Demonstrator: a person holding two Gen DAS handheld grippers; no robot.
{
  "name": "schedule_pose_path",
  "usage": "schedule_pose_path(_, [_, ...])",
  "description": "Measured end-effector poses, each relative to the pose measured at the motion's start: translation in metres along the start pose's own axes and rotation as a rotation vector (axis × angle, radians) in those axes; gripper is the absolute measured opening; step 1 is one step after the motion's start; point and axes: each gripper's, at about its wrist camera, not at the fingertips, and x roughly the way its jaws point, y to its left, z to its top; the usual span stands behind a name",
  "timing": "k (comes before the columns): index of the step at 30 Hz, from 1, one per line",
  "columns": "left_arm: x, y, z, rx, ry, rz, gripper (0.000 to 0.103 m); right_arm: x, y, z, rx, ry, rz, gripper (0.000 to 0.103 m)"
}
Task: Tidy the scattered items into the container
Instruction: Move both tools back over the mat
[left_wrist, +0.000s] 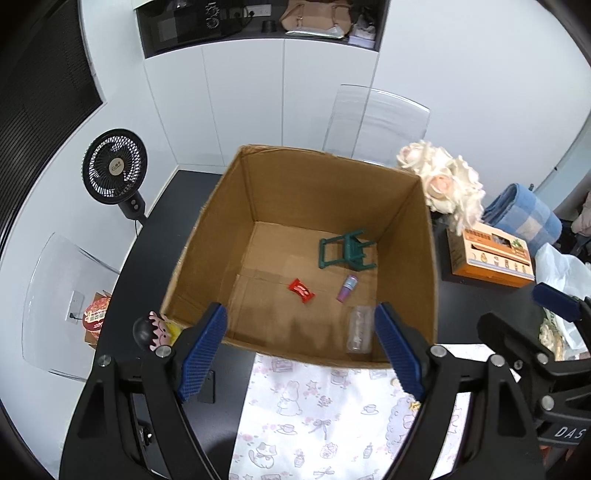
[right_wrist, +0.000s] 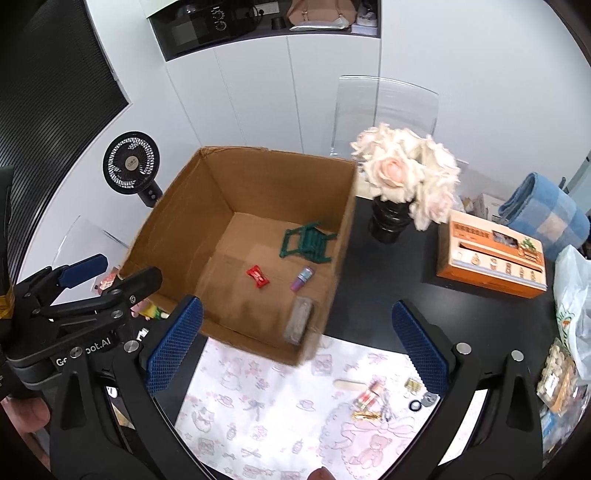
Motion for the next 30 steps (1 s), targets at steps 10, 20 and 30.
schedule_pose_path(10, [-0.017,-0.059,-0.037,0.053,-0.005,-0.031,0.081,-0.045,-0.053,-0.049,0.032,-0.026,-0.026,0.103])
schedule_pose_path(20, [-0.014,-0.121,-0.083,0.124,0.011,-0.073,0.081,-0.064,-0.113,-0.111,0.097,-0.011,-0.053,0.103])
schedule_pose_path(30, [0.0,-0.162,-0.133,0.171,0.024,-0.115,0.081,-0.05,-0.161,-0.169,0.149,0.02,-0.089,0.103])
